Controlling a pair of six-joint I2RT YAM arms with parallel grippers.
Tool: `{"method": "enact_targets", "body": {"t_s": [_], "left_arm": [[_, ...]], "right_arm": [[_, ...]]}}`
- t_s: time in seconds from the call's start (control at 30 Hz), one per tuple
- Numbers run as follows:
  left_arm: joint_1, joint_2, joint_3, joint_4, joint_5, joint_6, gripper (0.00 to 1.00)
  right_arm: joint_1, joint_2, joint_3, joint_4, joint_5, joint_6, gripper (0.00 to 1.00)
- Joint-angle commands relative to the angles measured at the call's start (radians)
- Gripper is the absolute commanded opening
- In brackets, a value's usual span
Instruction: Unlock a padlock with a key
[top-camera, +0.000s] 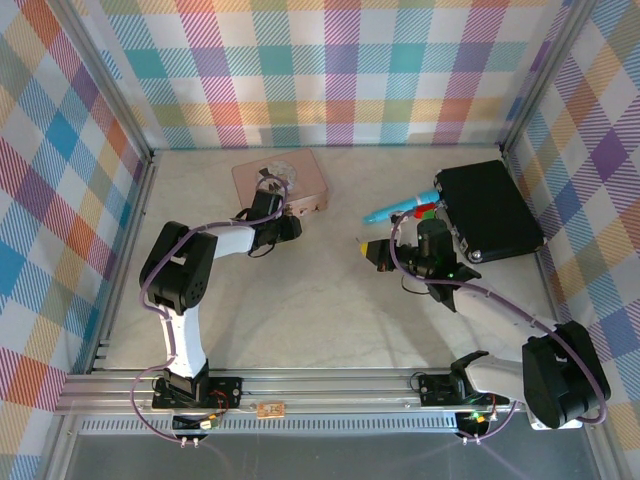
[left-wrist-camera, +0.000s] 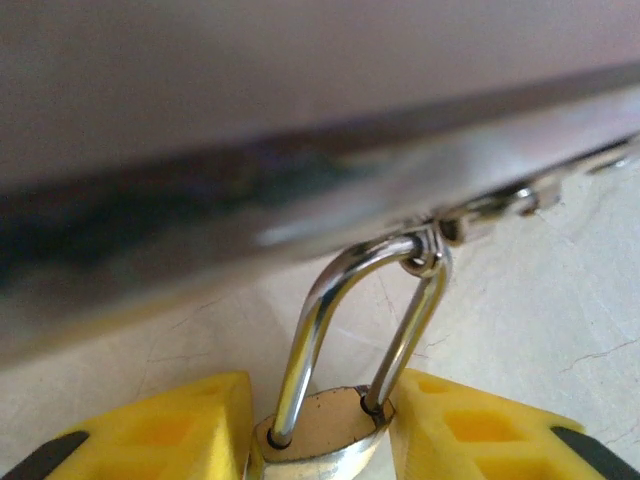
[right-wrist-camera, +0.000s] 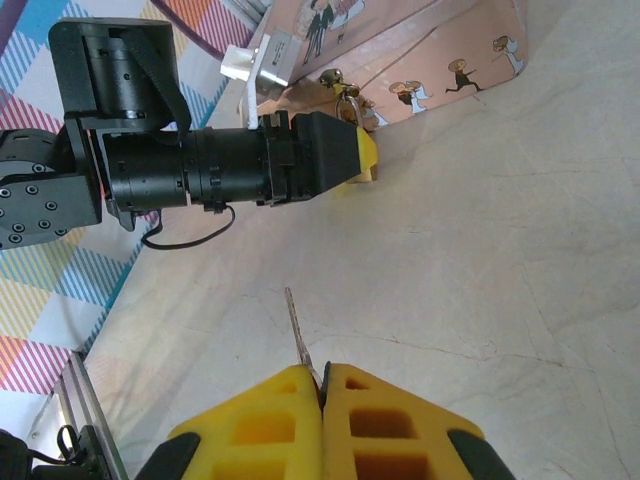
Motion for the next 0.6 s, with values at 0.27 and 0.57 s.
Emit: {"method": "enact_targets", "body": {"t_s": [0.27, 0.57], "left_arm": [[-0.01, 0.078, -0.013, 0.105, 0.05, -0.044, 0.25], [-0.01, 0.058, -0.055, 0.145, 0.049, -0.066, 0.04]], "right_arm": [[-0.007, 0.005, 0.004, 0.026, 0.003, 0.008, 0.0], [-0.007, 0.022, 0.013, -0.004, 0.021, 0.011, 0.0]]}}
